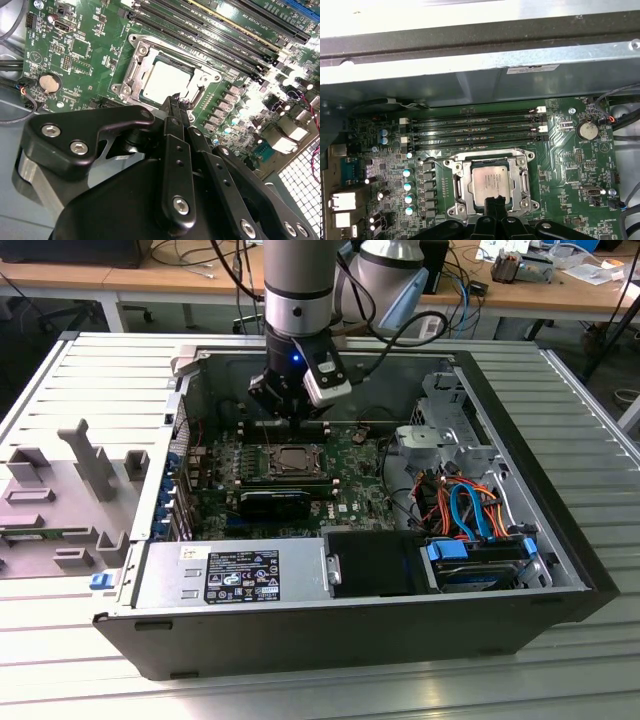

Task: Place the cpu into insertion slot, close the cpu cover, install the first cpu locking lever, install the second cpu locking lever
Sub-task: 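Install the first cpu locking lever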

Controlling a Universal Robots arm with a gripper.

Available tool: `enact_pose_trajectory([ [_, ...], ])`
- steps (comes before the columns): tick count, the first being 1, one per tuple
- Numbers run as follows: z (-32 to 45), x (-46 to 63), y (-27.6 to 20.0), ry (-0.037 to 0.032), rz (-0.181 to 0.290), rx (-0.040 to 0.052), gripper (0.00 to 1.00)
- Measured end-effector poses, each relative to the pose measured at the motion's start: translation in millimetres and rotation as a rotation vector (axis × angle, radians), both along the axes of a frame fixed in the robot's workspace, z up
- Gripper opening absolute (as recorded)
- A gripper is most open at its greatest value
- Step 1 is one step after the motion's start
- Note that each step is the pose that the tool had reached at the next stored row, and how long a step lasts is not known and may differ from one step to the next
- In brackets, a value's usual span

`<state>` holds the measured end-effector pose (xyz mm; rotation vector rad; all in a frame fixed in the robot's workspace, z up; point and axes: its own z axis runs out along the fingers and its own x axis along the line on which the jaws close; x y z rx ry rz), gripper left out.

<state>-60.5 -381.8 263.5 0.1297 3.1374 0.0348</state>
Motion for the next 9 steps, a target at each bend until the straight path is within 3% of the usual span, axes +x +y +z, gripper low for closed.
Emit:
enact_pose_trajectory([
  [9, 1.8, 0.0, 0.0, 0.0, 0.0, 0.0, 0.11],
])
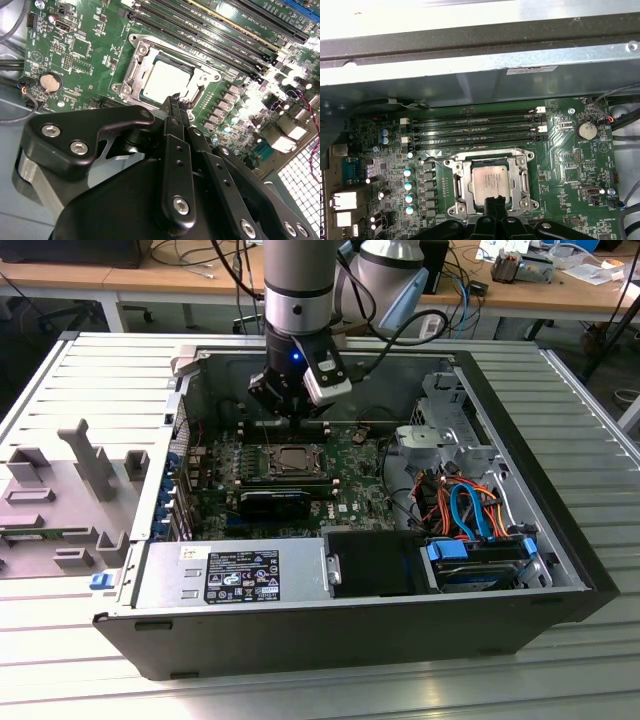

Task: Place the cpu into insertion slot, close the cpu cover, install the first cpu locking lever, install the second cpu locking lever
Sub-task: 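Install the first cpu locking lever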

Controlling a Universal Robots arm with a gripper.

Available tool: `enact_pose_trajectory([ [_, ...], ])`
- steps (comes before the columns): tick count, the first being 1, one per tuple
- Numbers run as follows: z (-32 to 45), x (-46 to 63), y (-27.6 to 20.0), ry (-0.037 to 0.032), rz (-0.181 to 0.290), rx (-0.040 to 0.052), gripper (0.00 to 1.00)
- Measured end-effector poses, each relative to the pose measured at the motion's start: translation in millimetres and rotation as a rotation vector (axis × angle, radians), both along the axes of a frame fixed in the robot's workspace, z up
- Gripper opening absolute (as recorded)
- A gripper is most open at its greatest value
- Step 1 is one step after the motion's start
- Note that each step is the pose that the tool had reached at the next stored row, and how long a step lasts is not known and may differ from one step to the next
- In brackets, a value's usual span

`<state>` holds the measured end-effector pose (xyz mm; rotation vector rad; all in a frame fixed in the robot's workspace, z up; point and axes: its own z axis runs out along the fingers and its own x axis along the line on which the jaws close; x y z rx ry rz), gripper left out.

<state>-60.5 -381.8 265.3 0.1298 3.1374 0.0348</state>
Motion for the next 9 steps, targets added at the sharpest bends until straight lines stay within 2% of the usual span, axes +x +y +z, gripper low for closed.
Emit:
enact_pose_trajectory([
  [9, 0.4, -1.5, 0.0, -0.0001, 0.0, 0.0, 0.11],
])
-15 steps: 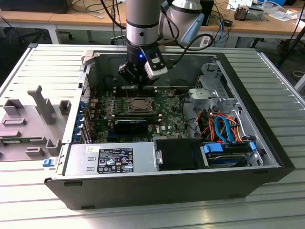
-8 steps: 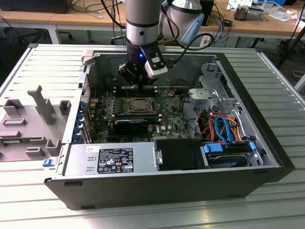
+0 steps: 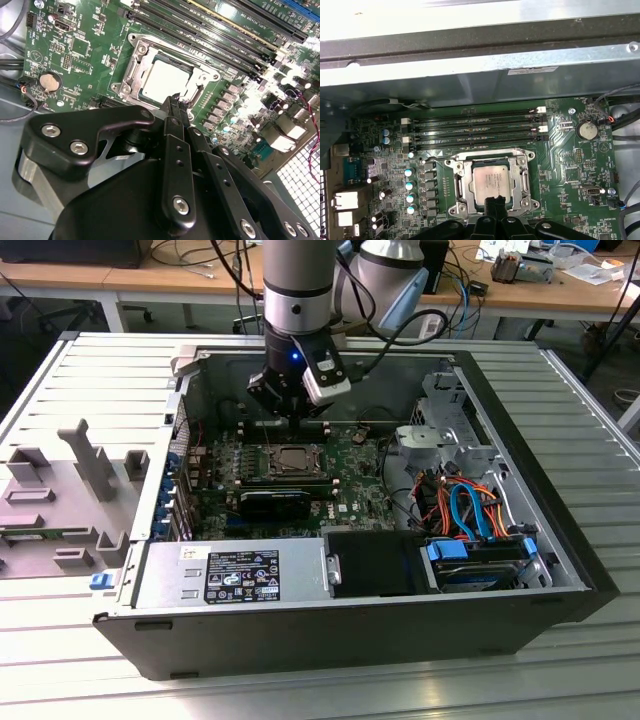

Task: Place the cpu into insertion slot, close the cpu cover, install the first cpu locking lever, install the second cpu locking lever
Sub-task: 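Install the first cpu locking lever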

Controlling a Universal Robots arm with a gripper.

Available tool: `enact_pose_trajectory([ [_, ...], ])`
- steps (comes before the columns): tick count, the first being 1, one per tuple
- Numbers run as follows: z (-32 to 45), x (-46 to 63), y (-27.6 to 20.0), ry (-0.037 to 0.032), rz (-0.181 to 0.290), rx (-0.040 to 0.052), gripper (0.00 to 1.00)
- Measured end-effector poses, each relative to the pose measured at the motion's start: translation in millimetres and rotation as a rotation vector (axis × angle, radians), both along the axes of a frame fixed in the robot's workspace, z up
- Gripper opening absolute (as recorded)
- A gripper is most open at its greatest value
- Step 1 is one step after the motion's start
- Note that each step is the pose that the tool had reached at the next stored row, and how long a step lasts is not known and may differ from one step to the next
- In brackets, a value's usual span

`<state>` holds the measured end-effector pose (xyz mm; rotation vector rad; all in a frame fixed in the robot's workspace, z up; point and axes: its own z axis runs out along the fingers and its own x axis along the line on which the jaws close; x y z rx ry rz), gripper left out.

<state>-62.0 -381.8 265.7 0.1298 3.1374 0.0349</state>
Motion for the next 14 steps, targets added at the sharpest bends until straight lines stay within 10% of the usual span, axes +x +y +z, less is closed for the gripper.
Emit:
enact_pose_trajectory([
  [14, 0.0, -4.0, 0.0, -0.0001, 0.0, 0.0001, 0.11],
])
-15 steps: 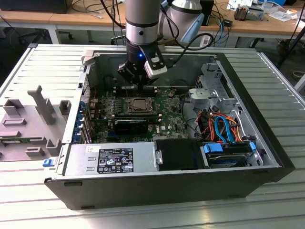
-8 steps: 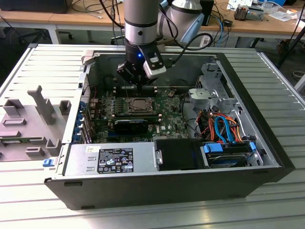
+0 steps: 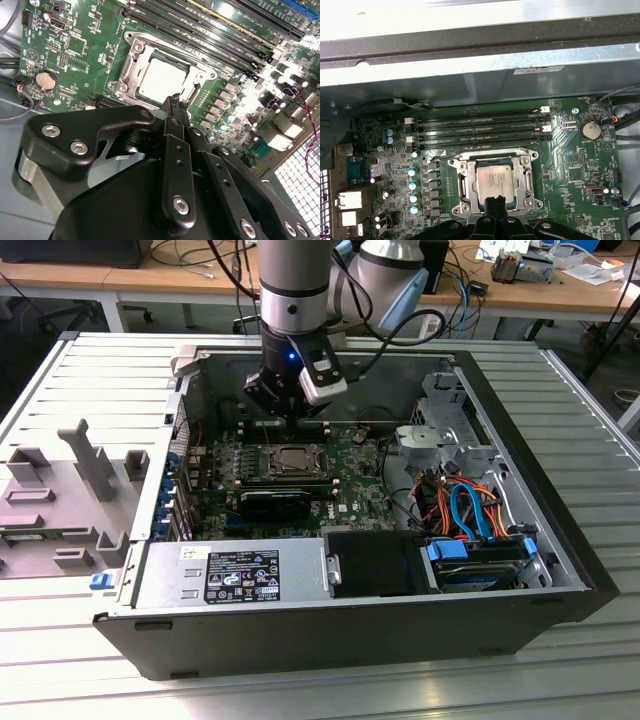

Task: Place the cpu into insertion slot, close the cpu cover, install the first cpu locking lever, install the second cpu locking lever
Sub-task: 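Install the first cpu locking lever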

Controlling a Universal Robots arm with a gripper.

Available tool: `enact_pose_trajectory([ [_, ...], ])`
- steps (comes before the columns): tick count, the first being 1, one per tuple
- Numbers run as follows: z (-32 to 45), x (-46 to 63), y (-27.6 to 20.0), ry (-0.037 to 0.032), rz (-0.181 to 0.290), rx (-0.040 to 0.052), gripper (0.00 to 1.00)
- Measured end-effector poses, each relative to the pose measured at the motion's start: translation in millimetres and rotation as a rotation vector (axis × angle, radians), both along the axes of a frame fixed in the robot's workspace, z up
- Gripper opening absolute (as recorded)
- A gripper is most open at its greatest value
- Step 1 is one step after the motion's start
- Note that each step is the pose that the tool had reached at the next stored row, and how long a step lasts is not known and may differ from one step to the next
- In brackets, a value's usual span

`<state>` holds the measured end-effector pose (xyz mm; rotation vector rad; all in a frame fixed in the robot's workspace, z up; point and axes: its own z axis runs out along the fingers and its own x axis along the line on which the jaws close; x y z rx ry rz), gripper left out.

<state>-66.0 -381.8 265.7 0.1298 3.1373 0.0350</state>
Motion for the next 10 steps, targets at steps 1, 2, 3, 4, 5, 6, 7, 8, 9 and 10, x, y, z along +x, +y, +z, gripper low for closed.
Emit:
enact_pose_trajectory([
  [1, 0.0, -0.9, 0.0, 0.0, 0.0, -0.0001, 0.11],
  [2, 0.0, -1.9, -0.1, 0.0, 0.0, -0.0001, 0.11],
  [3, 0.0, -3.3, -0.1, 0.0, 0.0, -0.0001, 0.11],
  [4, 0.0, -4.5, -0.1, 0.0, 0.0, 0.0, 0.11],
  [5, 0.0, -6.3, -0.1, 0.0, 0.0, -0.0001, 0.11],
  [6, 0.0, -7.6, 0.0, 0.0, 0.0, 0.0, 0.11],
  [7, 0.0, -9.6, 0.0, 0.0, 0.0, 0.0, 0.11],
  [8, 0.0, -10.4, 0.0, 0.0, 0.0, 0.0, 0.11],
  [9, 0.0, -10.8, 0.0, 0.0, 0.0, -0.0001, 0.11],
  [10, 0.0, -11.0, -0.1, 0.0, 0.0, -0.0001, 0.11],
])
